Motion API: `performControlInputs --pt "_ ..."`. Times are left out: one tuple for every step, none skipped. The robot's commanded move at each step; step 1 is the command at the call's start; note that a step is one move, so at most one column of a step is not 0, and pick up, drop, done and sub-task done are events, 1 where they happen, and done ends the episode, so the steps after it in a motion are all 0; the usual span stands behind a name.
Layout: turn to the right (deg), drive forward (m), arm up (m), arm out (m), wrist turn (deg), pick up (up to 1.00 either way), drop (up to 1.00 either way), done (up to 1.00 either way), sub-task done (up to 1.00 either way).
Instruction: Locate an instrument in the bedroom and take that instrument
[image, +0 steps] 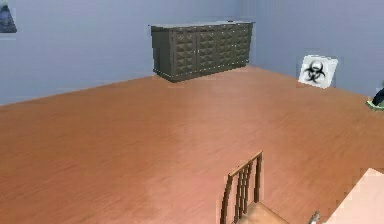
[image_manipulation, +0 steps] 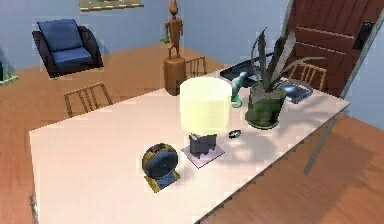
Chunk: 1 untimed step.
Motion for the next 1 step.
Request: performControlInputs --pt "0.0 0.00 0.32 0.00 0.0 0.00 0.00 0.00 0.00"
